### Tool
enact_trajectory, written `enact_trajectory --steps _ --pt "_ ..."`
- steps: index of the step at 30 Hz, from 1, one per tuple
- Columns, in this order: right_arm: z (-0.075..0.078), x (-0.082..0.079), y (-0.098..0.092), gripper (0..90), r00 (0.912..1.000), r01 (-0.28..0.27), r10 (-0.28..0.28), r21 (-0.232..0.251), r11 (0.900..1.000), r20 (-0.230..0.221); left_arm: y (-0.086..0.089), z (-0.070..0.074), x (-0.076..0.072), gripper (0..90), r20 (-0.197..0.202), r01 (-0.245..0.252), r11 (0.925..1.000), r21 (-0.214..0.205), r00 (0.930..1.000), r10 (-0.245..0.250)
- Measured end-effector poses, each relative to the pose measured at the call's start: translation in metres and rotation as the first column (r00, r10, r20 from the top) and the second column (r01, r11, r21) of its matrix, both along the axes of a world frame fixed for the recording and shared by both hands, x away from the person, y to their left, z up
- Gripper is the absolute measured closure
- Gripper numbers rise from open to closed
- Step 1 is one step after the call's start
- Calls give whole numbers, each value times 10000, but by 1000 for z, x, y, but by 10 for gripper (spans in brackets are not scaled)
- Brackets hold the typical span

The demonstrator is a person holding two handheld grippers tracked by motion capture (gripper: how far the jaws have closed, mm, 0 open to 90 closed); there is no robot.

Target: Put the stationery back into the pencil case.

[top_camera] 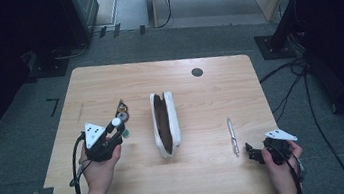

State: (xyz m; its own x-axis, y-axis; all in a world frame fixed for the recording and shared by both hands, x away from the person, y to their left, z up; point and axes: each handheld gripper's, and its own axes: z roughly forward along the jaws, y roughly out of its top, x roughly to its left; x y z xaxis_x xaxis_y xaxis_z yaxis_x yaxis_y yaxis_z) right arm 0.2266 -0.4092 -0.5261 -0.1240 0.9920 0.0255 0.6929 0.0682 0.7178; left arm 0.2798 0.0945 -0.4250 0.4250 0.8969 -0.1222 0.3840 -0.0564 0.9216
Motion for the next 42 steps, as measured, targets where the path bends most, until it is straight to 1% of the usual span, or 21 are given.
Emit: enact_trajectory --steps 2,3,6,9,13,14,15,16,17,19,22,25,26,27,28,30,36,37,38,39,42 --pt "0 0 1 39 10000 -21 21 24 10000 1 -10 15 -3 657 245 401 9990 -217 9989 -396" --pt "0 0 1 39 10000 -24 24 25 10000 -2 -10 15 -3 657 245 401 9990 -217 9989 -396" --pt "0 0 1 39 10000 -17 17 34 10000 17 -22 30 -6 657 497 877 9953 -398 9951 -857" --pt "0 0 1 39 10000 -15 15 45 10000 20 -33 39 -8 657 622 1257 9900 -640 9906 -1217" --pt "0 0 1 39 10000 -16 16 41 10000 28 -47 43 -11 657 675 1695 9831 -691 9840 -1650" --pt "0 0 1 39 10000 -16 16 46 10000 23 -53 43 -12 657 660 1906 9793 -685 9803 -1862" --pt "0 0 1 39 10000 -16 16 46 10000 23 -53 43 -12 657 660 1906 9793 -685 9803 -1862" --pt "0 0 1 39 10000 -16 16 40 10000 28 -58 43 -13 657 683 2133 9743 -722 9756 -2085" --pt "0 0 1 39 10000 -16 16 40 10000 28 -58 43 -13 657 683 2133 9743 -722 9756 -2085" --pt "0 0 1 39 10000 -14 13 43 10000 27 -63 42 -15 657 676 2310 9700 -759 9717 -2262" --pt "0 0 1 39 10000 -12 12 42 10000 26 -71 38 -15 657 580 2559 9648 -608 9659 -2525" --pt "0 0 1 39 10000 -17 17 42 10000 26 -83 29 -15 657 326 2809 9595 -211 9594 -2801" --pt "0 0 1 39 10000 -17 17 42 10000 26 -83 29 -15 657 326 2809 9595 -211 9594 -2801" --pt "0 0 1 39 10000 -18 18 41 10000 25 -88 24 -14 657 122 2841 9587 93 9587 -2842" --pt "0 0 1 39 10000 -18 18 41 10000 25 -88 24 -14 657 122 2841 9587 93 9587 -2842" --pt "0 0 1 39 10000 -18 18 49 10000 22 -91 18 -13 657 -124 2950 9549 327 9555 -2948" --pt "0 0 1 39 10000 -20 20 41 10000 24 -98 2 -12 656 -616 2909 9510 1047 9563 -2857" --pt "0 0 1 39 10000 -20 20 41 10000 24 -98 2 -12 656 -616 2909 9510 1047 9563 -2857" --pt "0 0 1 39 10000 -12 12 41 10000 28 -99 -1 -12 656 -653 2900 9492 1223 9566 -2838" --pt "0 0 1 39 10000 -17 17 38 10000 27 -101 -3 -13 656 -692 2804 9490 1439 9595 -2730" --pt "0 0 1 39 10000 -17 17 38 10000 30 -102 -10 -14 656 -833 2860 9465 1495 9575 -2762"
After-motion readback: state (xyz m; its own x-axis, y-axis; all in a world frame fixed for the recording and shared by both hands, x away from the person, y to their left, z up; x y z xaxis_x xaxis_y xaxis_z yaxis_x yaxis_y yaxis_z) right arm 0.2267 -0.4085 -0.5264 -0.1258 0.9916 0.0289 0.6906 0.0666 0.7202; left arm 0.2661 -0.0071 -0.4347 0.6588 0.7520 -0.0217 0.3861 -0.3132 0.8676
